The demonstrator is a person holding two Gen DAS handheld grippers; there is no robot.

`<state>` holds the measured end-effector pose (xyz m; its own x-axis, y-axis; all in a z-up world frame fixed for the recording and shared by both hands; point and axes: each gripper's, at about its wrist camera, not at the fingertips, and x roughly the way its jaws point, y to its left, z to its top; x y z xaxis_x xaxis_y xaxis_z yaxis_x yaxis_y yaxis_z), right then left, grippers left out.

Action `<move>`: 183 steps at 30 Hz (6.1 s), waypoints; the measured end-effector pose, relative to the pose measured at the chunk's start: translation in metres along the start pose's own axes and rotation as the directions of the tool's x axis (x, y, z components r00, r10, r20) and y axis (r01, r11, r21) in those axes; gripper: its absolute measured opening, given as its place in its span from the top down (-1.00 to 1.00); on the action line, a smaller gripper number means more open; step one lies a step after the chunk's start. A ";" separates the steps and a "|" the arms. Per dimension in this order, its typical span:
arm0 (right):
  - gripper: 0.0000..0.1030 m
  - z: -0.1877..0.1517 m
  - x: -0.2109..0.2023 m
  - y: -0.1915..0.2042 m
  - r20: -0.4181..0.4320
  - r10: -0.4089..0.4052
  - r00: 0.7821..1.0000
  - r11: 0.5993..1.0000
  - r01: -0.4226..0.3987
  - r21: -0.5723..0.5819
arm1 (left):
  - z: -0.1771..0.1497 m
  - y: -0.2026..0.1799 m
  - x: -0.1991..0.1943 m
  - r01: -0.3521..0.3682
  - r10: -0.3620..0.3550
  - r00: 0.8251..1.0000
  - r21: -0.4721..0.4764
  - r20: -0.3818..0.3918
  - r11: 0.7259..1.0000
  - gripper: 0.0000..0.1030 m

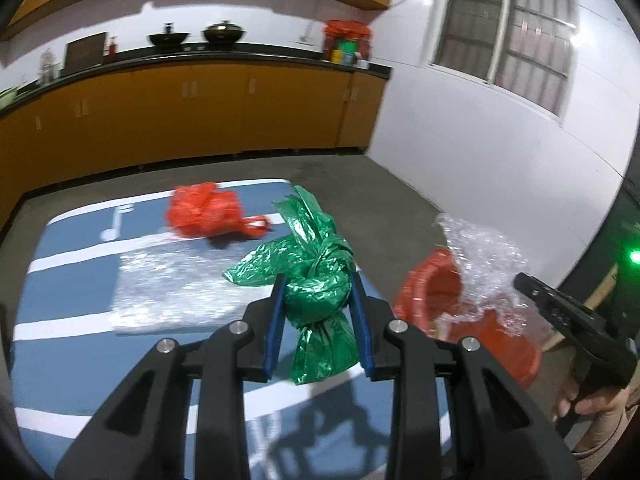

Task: Collect trash
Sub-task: 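Carry the green bag and bubble wrap over the red basket with both tools, then open both tools to drop the green bag and bubble wrap into the basket, then return to the mat and grasp the remaining bubble wrap with the right tool, then grasp the red bag with the left tool while the right tool holds the bubble wrap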

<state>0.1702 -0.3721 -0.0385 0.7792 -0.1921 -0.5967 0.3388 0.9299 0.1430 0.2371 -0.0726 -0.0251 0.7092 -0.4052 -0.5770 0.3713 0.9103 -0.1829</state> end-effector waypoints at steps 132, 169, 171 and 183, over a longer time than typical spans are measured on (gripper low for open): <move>0.66 -0.031 0.074 0.170 -0.158 0.233 0.959 0.923 -0.270 -0.274 | -0.021 0.167 0.035 -0.357 0.374 0.927 -0.237 0.031 0.904 -0.39; 0.66 -0.009 0.056 0.108 -0.106 0.259 0.960 0.959 -0.269 -0.093 | 0.041 0.094 0.161 -0.271 0.258 0.961 -0.150 -0.101 0.951 0.56; 0.66 -0.009 0.050 0.109 -0.102 0.267 0.958 0.956 -0.277 -0.093 | 0.035 0.095 0.135 -0.285 0.274 0.957 -0.150 -0.092 0.947 0.56; 0.66 -0.005 -0.009 0.106 -0.060 0.285 0.957 0.951 -0.290 -0.108 | 0.006 0.070 0.021 -0.274 0.272 0.962 -0.124 -0.035 0.954 0.56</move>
<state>0.1965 -0.2699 -0.0218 0.8105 0.1003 -0.5771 0.0391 0.9738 0.2241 0.2815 -0.0180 -0.0456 0.7620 -0.1395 -0.6324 0.0854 0.9897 -0.1153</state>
